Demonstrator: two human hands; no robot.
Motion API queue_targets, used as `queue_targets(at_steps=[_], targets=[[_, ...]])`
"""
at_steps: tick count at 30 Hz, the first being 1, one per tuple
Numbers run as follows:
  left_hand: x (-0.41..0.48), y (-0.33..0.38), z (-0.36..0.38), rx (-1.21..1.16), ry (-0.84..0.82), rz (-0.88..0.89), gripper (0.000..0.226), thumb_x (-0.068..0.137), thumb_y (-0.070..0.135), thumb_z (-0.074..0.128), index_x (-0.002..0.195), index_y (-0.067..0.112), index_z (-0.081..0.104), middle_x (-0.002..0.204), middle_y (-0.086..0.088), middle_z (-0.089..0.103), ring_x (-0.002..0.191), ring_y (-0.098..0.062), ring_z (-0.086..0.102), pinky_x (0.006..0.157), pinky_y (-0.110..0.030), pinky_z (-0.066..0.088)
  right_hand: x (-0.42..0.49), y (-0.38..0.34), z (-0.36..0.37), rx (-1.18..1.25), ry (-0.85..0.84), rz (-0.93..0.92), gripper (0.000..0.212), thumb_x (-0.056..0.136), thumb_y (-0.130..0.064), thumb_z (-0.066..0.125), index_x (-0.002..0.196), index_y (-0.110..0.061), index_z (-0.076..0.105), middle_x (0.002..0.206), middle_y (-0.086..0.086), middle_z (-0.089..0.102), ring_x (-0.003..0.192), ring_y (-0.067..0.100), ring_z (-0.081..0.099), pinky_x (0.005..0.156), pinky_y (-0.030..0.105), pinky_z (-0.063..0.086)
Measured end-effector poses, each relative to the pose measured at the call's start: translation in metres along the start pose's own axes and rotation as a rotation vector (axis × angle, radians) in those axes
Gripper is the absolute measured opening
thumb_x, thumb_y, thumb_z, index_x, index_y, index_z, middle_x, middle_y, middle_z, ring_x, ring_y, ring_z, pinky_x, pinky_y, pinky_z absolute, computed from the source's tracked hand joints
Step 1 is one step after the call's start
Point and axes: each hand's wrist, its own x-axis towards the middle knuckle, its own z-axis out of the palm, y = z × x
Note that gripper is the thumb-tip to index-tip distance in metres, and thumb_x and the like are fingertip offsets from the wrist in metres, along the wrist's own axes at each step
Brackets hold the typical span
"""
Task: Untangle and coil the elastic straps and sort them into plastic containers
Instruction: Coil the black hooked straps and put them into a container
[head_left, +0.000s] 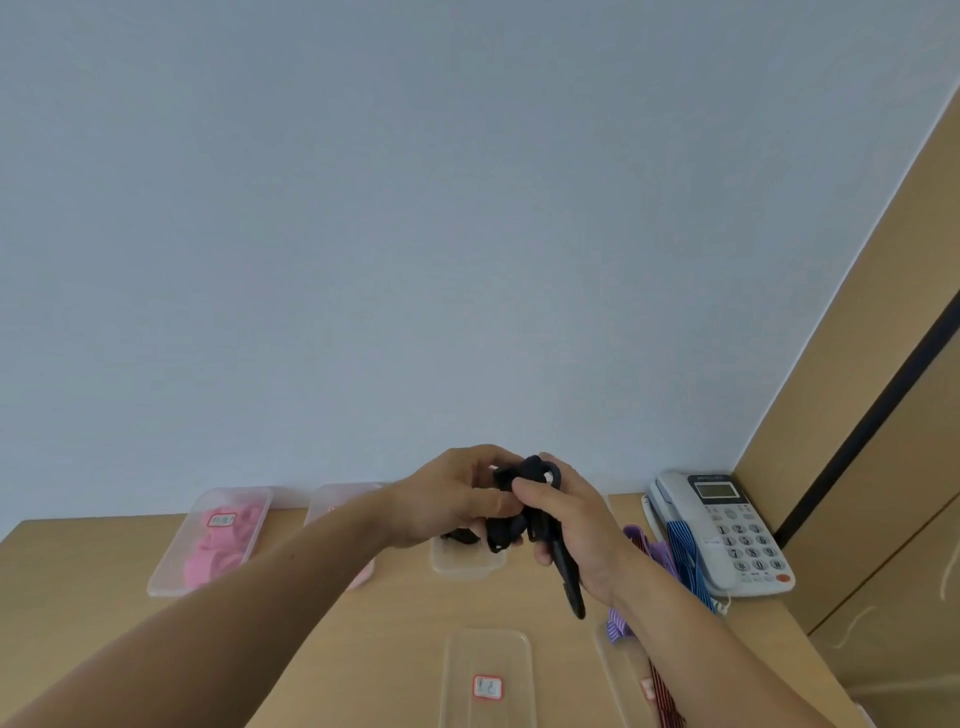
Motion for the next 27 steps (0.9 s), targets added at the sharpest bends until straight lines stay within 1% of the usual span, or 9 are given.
queue_targets(at_steps=[2, 4, 7, 10, 12, 16, 19, 22, 27], targets=[[0.000, -0.007, 0.000, -0.067, 0.063, -0.026, 0.041, 0.080, 0.017, 0.070, 0.118, 0.010, 0.055, 0.097, -0.019, 0.071, 0.081, -0.029, 0.069, 0.069, -0.033, 0.053, 0.002, 0.000, -0.003, -0.043, 0.043, 0.037, 0.070, 0.075, -0.032, 0.075, 0.135, -0.012, 0.044, 0.082, 0.007, 0.061, 0.053, 0.021, 0.051, 0.047, 0.030, 0.041], [0.003, -0.012, -0.001, -0.163, 0.159, -0.046, 0.043, 0.076, 0.014, 0.068, 0.116, 0.007, 0.053, 0.094, -0.021, 0.071, 0.080, -0.033, 0.068, 0.071, -0.038, 0.054, 0.003, 0.000, -0.007, -0.102, 0.080, 0.062, 0.068, 0.079, -0.033, 0.076, 0.136, -0.017, 0.045, 0.101, 0.004, 0.066, 0.060, 0.020, 0.062, 0.056, 0.027, 0.049], [0.005, -0.018, -0.007, -0.320, 0.324, -0.036, 0.040, 0.079, 0.009, 0.064, 0.116, 0.005, 0.052, 0.090, -0.018, 0.073, 0.074, -0.034, 0.069, 0.071, -0.042, 0.054, 0.002, 0.001, -0.009, -0.305, 0.173, 0.039, 0.025, 0.086, -0.038, 0.069, 0.101, -0.019, 0.065, 0.093, -0.009, 0.071, 0.079, 0.011, 0.066, 0.067, 0.016, 0.047], [0.004, -0.019, -0.013, -0.415, 0.414, 0.033, 0.028, 0.091, 0.001, 0.056, 0.118, 0.003, 0.049, 0.086, -0.015, 0.073, 0.071, -0.033, 0.069, 0.070, -0.044, 0.053, 0.005, 0.012, -0.011, -0.374, 0.383, 0.020, 0.039, 0.083, -0.045, 0.060, 0.075, -0.007, 0.052, 0.077, -0.001, 0.051, 0.071, 0.010, 0.046, 0.067, 0.027, 0.035], [0.004, -0.019, -0.012, -0.465, 0.442, 0.079, 0.030, 0.090, 0.002, 0.057, 0.119, 0.003, 0.048, 0.086, -0.016, 0.072, 0.074, -0.034, 0.069, 0.070, -0.043, 0.054, 0.006, 0.017, -0.005, -0.284, 0.436, 0.120, 0.044, 0.091, -0.042, 0.056, 0.074, -0.001, 0.057, 0.075, 0.005, 0.057, 0.062, 0.015, 0.047, 0.061, 0.029, 0.037], [0.004, -0.016, -0.002, -0.513, 0.400, 0.120, 0.043, 0.078, 0.009, 0.060, 0.119, 0.004, 0.048, 0.090, -0.016, 0.072, 0.077, -0.032, 0.069, 0.067, -0.039, 0.057, 0.007, 0.014, 0.013, 0.212, 0.223, 0.484, 0.060, 0.095, -0.057, 0.045, 0.091, -0.003, 0.070, 0.075, 0.012, 0.072, 0.047, 0.016, 0.053, 0.044, 0.022, 0.037], [0.002, -0.017, 0.004, -0.493, 0.356, 0.129, 0.042, 0.076, 0.008, 0.059, 0.117, 0.005, 0.049, 0.092, -0.016, 0.070, 0.076, -0.031, 0.067, 0.065, -0.039, 0.055, 0.012, 0.007, 0.016, 0.463, 0.182, 0.475, 0.063, 0.094, -0.059, 0.046, 0.106, -0.001, 0.067, 0.084, 0.014, 0.073, 0.050, 0.017, 0.057, 0.043, 0.022, 0.037], [0.001, -0.019, 0.002, -0.459, 0.376, 0.122, 0.042, 0.073, 0.007, 0.058, 0.114, 0.007, 0.052, 0.094, -0.013, 0.069, 0.078, -0.030, 0.066, 0.068, -0.038, 0.054, 0.014, 0.005, 0.019, 0.477, 0.206, 0.431, 0.054, 0.092, -0.055, 0.055, 0.109, -0.005, 0.068, 0.082, 0.009, 0.072, 0.056, 0.016, 0.058, 0.047, 0.024, 0.036], [-0.006, -0.027, -0.003, -0.461, 0.379, 0.086, 0.041, 0.071, 0.005, 0.057, 0.112, 0.002, 0.053, 0.084, -0.013, 0.067, 0.069, -0.031, 0.065, 0.064, -0.034, 0.055, 0.018, 0.008, 0.018, 0.553, 0.451, 0.278, 0.024, 0.092, -0.023, 0.063, 0.105, -0.004, 0.068, 0.087, 0.011, 0.072, 0.064, 0.016, 0.062, 0.051, 0.024, 0.041]])
